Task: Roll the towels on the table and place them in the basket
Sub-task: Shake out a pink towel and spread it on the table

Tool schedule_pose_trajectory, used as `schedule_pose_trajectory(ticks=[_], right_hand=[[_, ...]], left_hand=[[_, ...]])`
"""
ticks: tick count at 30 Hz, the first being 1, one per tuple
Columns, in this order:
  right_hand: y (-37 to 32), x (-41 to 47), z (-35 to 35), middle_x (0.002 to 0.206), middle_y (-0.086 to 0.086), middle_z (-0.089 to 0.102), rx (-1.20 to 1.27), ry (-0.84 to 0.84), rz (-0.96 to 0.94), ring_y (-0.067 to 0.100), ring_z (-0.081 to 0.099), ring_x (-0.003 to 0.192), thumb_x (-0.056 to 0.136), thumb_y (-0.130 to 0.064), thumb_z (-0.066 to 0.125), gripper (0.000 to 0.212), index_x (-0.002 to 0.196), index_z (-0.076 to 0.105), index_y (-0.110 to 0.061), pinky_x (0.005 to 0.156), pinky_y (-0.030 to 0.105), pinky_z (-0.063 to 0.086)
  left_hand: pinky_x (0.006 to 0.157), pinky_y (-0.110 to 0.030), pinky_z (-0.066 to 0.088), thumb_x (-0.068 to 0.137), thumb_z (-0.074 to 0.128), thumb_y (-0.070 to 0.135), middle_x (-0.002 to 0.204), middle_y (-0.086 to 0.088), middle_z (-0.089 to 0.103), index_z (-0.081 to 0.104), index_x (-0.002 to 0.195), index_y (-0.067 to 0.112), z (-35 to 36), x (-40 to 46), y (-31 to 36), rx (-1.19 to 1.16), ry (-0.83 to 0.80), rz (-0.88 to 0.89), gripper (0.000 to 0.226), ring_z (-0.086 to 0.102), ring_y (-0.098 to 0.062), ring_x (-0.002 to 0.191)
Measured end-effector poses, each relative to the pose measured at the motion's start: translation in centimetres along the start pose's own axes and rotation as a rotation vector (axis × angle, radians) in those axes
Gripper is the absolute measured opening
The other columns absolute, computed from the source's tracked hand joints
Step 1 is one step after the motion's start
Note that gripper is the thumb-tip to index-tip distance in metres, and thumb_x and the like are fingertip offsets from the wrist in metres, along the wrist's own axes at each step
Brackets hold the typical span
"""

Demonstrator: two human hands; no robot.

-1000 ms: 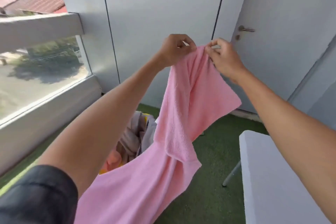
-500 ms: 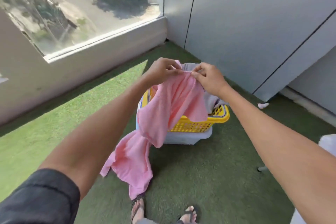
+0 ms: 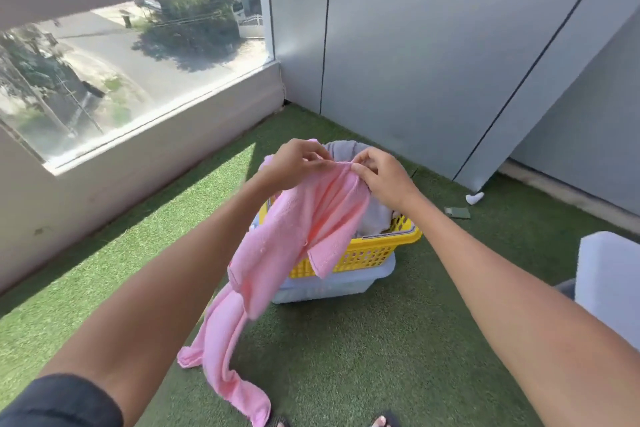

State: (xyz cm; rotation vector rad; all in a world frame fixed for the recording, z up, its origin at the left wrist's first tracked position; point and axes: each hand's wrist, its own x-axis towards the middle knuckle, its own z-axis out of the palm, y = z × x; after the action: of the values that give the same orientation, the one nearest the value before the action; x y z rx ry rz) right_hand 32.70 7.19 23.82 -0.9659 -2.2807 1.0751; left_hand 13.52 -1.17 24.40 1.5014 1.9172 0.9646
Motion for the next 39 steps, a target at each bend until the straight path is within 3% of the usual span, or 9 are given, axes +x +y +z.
schedule_pose_trajectory(ticks=[4, 8, 12, 17, 21, 27, 33, 36, 39], right_hand=[[2.2, -2.6, -8.8, 0.088, 0.007, 0.072, -0.034, 0.146, 0.086, 0.014, 0.064, 0.084, 0.095, -0.02, 0.057, 0.01, 0.096, 0.06, -0.01, 0.062, 0.009, 0.039], [5.5, -6.3, -19.0, 0.091, 0.001, 0.072, -0.079, 0.311, 0.16, 0.011, 0.065, 0.093, 0.097, -0.025, 0.055, 0.013, 0.098, 0.06, -0.014, 0.074, 0.012, 0.044], [8.4, -10.6, -29.4, 0.083, -0.006, 0.07, -0.153, 0.503, 0.184, 0.011, 0.065, 0.084, 0.096, -0.026, 0.056, 0.009, 0.093, 0.06, -0.019, 0.078, 0.03, 0.048], [10.8, -14.4, -40.1, 0.077, 0.0, 0.068, -0.2, 0.675, 0.185, 0.01, 0.061, 0.069, 0.096, -0.021, 0.056, 0.009, 0.093, 0.059, -0.013, 0.069, 0.028, 0.045], [11.9, -15.1, -46.4, 0.068, -0.007, 0.062, -0.285, 0.758, 0.154, -0.005, 0.051, 0.055, 0.095, -0.017, 0.057, 0.006, 0.092, 0.06, -0.012, 0.056, 0.012, 0.035], [13.2, -12.7, -52.2, 0.057, -0.003, 0.053, -0.393, 0.824, 0.102, 0.003, 0.042, 0.043, 0.093, -0.018, 0.057, 0.008, 0.085, 0.057, -0.017, 0.048, 0.016, 0.031], [16.4, -8.1, -55.2, 0.056, -0.005, 0.051, -0.429, 0.882, 0.111, 0.001, 0.045, 0.046, 0.093, -0.015, 0.057, 0.011, 0.082, 0.056, -0.018, 0.05, 0.015, 0.032], [18.6, -5.7, -56.9, 0.054, -0.008, 0.048, -0.415, 0.931, 0.144, 0.002, 0.043, 0.045, 0.093, -0.014, 0.057, 0.011, 0.082, 0.056, -0.015, 0.049, 0.014, 0.03], [20.3, -3.2, -58.6, 0.062, -0.005, 0.058, -0.378, 0.936, 0.204, -0.001, 0.047, 0.049, 0.093, -0.018, 0.058, 0.008, 0.085, 0.06, -0.015, 0.053, 0.013, 0.035]], left_hand=[[0.051, -0.013, 0.034, 0.083, 0.073, 0.029, 0.071, 0.002, 0.064, 0.074, 0.089, 0.018, 5.1, 5.2, 7.3, -0.007, -0.089, 0.155, 0.013, 0.048, -0.001, 0.056], [0.062, -0.016, 0.041, 0.084, 0.072, 0.027, 0.084, -0.002, 0.072, 0.075, 0.091, 0.019, 12.2, 9.4, 16.9, -0.011, -0.182, 0.314, 0.012, 0.056, -0.007, 0.07], [0.058, -0.009, 0.039, 0.085, 0.068, 0.021, 0.081, -0.001, 0.071, 0.075, 0.089, 0.016, 19.6, 12.0, 27.1, -0.078, -0.241, 0.458, 0.009, 0.056, -0.008, 0.069], [0.055, -0.005, 0.035, 0.085, 0.071, 0.019, 0.064, 0.016, 0.06, 0.075, 0.085, 0.016, 26.3, 14.8, 37.9, -0.134, -0.266, 0.597, 0.006, 0.049, 0.007, 0.054], [0.054, -0.006, 0.036, 0.084, 0.072, 0.023, 0.07, 0.006, 0.064, 0.074, 0.086, 0.015, 29.6, 17.3, 43.6, -0.165, -0.216, 0.648, 0.009, 0.051, 0.003, 0.056], [0.058, -0.012, 0.041, 0.084, 0.07, 0.025, 0.083, -0.002, 0.072, 0.07, 0.076, 0.028, 31.8, 21.6, 47.8, -0.193, -0.136, 0.701, 0.008, 0.056, -0.008, 0.067], [0.063, -0.027, 0.041, 0.085, 0.073, 0.029, 0.069, 0.0, 0.058, 0.07, 0.082, 0.008, 34.0, 28.0, 46.3, -0.176, -0.352, 0.662, 0.021, 0.048, -0.014, 0.063], [0.067, -0.033, 0.051, 0.085, 0.073, 0.027, 0.071, -0.004, 0.058, 0.067, 0.087, 0.0, 35.3, 32.3, 44.5, -0.182, -0.478, 0.591, 0.028, 0.053, -0.017, 0.067], [0.068, -0.032, 0.05, 0.087, 0.07, 0.027, 0.074, -0.003, 0.063, 0.068, 0.088, 0.003, 36.0, 36.9, 45.4, -0.254, -0.38, 0.667, 0.024, 0.055, -0.014, 0.064]])
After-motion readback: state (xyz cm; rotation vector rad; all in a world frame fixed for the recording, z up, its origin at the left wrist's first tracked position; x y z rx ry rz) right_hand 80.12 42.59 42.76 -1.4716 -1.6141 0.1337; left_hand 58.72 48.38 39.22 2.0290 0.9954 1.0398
